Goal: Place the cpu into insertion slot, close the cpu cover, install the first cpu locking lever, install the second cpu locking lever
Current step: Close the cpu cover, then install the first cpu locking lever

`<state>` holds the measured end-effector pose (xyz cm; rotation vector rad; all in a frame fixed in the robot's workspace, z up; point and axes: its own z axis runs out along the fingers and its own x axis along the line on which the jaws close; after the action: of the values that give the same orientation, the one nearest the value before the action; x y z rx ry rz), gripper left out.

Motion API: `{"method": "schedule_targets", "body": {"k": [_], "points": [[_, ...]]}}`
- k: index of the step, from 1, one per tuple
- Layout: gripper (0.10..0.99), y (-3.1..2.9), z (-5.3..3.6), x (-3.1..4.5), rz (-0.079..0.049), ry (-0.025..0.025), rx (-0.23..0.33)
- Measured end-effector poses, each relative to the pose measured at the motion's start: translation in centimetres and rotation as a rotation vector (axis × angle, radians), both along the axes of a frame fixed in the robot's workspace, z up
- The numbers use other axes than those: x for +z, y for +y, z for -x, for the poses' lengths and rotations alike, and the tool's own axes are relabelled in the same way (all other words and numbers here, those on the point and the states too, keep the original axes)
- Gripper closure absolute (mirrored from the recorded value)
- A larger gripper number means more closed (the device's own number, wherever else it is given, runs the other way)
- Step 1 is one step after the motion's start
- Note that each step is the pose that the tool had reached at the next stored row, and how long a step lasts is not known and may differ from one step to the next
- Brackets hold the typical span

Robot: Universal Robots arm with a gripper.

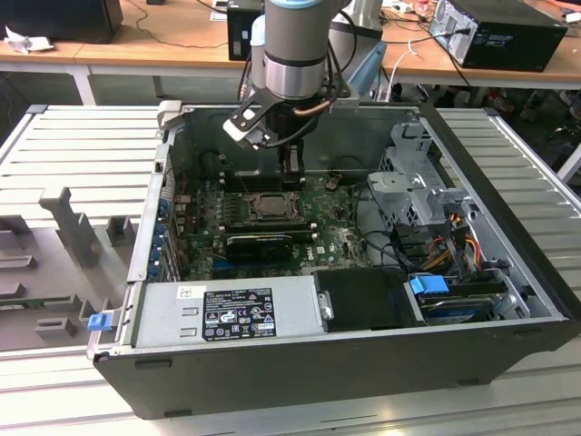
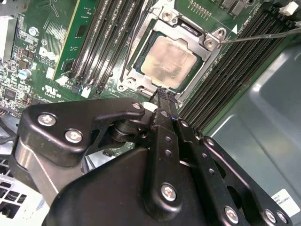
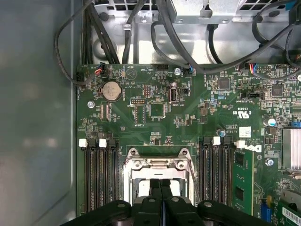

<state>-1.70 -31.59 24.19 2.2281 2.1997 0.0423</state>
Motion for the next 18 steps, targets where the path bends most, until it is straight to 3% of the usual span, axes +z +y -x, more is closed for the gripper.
{"method": "schedule_targets", "body": {"k": [5, 15, 18], "points": [[0.98, 0.0, 0.3, 0.0, 0.0, 0.0, 0.0], [0.98, 0.0, 2.36, 0.0, 0.0, 0.0, 0.0], [0.98, -0.01, 2.53, 0.11, 0.0, 0.0002, 0.0]]}}
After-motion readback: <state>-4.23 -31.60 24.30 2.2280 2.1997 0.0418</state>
